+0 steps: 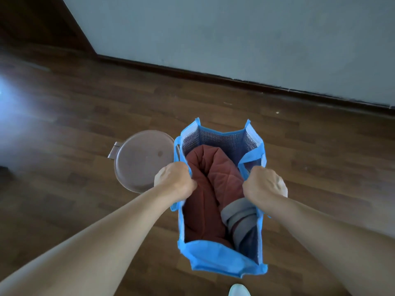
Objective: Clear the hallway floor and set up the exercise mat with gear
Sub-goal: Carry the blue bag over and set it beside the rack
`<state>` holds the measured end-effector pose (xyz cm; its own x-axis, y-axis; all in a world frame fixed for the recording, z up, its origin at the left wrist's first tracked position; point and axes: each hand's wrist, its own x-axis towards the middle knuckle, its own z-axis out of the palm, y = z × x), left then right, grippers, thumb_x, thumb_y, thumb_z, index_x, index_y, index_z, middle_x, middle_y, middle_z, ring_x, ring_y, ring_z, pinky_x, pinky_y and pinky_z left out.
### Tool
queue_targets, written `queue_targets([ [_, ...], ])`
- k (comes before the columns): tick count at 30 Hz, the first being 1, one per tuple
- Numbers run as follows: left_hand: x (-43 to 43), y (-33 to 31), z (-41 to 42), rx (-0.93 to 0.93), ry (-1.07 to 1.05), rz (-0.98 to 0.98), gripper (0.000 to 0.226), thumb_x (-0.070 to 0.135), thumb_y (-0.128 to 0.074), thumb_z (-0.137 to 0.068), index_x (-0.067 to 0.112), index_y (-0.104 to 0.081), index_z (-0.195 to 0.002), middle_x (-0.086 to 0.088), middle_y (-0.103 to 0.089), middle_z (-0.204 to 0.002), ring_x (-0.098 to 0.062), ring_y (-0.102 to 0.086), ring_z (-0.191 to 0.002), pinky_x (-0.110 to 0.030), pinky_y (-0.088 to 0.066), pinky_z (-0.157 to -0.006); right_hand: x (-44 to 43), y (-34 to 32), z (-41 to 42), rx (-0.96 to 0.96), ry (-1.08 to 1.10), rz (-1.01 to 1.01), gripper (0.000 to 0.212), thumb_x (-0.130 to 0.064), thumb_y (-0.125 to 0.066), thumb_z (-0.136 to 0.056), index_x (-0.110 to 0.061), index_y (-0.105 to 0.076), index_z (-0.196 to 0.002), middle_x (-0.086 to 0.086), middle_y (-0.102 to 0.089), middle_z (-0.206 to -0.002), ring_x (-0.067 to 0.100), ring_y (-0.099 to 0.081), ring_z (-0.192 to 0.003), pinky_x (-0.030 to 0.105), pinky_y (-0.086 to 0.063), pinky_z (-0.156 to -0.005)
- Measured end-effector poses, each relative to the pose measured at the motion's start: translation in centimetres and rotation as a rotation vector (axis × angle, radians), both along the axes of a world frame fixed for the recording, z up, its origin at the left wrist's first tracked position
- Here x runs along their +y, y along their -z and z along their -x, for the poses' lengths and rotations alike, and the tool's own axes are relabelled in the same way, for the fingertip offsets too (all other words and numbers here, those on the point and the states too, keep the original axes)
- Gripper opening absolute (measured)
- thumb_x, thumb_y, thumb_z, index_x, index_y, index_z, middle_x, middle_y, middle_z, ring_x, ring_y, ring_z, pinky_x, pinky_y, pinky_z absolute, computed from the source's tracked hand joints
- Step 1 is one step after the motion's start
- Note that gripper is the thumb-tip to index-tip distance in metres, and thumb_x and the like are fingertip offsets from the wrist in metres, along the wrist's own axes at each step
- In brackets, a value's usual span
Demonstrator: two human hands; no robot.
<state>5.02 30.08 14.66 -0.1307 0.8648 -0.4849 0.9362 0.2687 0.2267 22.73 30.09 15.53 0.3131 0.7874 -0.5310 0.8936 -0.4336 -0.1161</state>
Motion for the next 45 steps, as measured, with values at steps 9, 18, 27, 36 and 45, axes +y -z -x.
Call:
queue_targets([
  [9, -2.5, -18.8, 2.2, -0.009, 0.072, -0.047, 0.03, 0.025, -0.062, -0.075, 0.016, -0.04, -0.055, 0.002, -0.042, -0.059, -0.022, -0.05, -0.068, -0.027, -0.028, -0.047, -2.1, -18.9, 2.4, -0.001, -0.246, -0.17, 0.024, -0.017, -0.051, -0.085, -0.012, -0.06, -0.106, 0.01, -0.062, -0.107, 0.03, -0.058, -0.099, 0.03, -0.039, -0.07],
  [18, -8.8, -35.2, 8.1, -0.005, -0.026, -0.207, 0.024, 0.023, -0.061, -0.074, 0.013, -0.047, -0.056, 0.002, -0.048, -0.058, -0.021, -0.053, -0.066, -0.026, -0.03, -0.046, -5.9, -35.0, 7.8, 0.034, -0.44, -0.344, 0.024, -0.015, -0.051, -0.084, -0.012, -0.062, -0.104, 0.011, -0.063, -0.106, 0.031, -0.058, -0.098, 0.028, -0.038, -0.07],
  [27, -17.3, -43.9, 15.1, 0.139, -0.186, -0.27, 0.01, 0.023, -0.06, -0.067, 0.015, -0.065, -0.068, 0.001, -0.056, -0.066, -0.023, -0.055, -0.074, -0.024, -0.035, -0.055, -10.5, -43.7, 15.7, 0.132, -0.749, -0.526, 0.019, -0.017, -0.05, -0.082, -0.015, -0.064, -0.096, 0.009, -0.065, -0.096, 0.029, -0.056, -0.085, 0.029, -0.039, -0.067],
  [36, -31.3, -48.7, 17.4, 0.245, -0.654, -0.276, 0.011, 0.019, -0.058, -0.067, 0.012, -0.057, -0.06, -0.005, -0.054, -0.067, -0.025, -0.055, -0.068, -0.023, -0.034, -0.048, -16.8, -47.5, 23.0, 0.33, -1.201, -0.572, 0.021, -0.016, -0.048, -0.083, -0.012, -0.061, -0.098, 0.01, -0.065, -0.101, 0.029, -0.059, -0.09, 0.029, -0.038, -0.068],
  [45, -48.1, -49.3, 14.0, 0.447, -1.027, -0.262, 0.022, 0.027, -0.057, -0.073, 0.013, -0.048, -0.058, 0.001, -0.047, -0.06, -0.023, -0.052, -0.068, -0.026, -0.031, -0.049, -28.8, -49.8, 27.1, 0.474, -1.641, -0.562, 0.025, -0.014, -0.048, -0.082, -0.011, -0.065, -0.099, 0.013, -0.064, -0.103, 0.03, -0.056, -0.086, 0.027, -0.038, -0.066],
])
